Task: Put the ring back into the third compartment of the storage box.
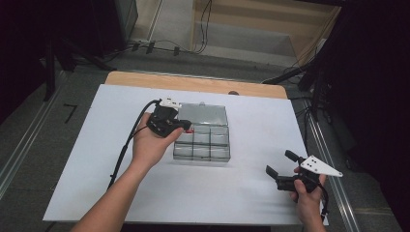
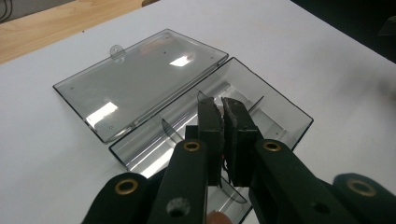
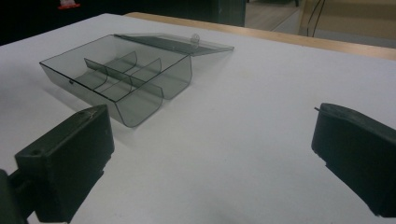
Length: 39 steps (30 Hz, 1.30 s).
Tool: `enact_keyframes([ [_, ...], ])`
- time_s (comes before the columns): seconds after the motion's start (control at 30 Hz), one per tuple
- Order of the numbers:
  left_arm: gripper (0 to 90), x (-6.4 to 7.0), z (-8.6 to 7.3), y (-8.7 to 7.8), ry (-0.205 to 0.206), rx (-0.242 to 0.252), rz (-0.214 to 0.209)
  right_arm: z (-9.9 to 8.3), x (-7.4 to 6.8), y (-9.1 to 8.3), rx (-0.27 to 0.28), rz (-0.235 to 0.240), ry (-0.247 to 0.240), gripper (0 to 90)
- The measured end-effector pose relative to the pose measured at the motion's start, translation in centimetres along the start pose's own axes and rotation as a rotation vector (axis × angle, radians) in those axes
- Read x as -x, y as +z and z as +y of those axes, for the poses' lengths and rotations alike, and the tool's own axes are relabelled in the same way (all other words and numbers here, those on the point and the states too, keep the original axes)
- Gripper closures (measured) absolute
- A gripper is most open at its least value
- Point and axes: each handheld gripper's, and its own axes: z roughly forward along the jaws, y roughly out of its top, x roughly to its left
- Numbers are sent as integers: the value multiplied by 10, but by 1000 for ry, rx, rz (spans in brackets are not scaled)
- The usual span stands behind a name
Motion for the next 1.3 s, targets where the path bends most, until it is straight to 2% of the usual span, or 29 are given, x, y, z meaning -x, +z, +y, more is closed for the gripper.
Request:
enact_keyframes([
  [0.4, 853, 3, 11, 16, 9, -7, -4, 0, 0, 0, 4, 6, 3, 0],
  [1.3, 853, 7, 18, 58, 1, -31, -25, 0, -1, 2, 2, 20, -5, 0],
])
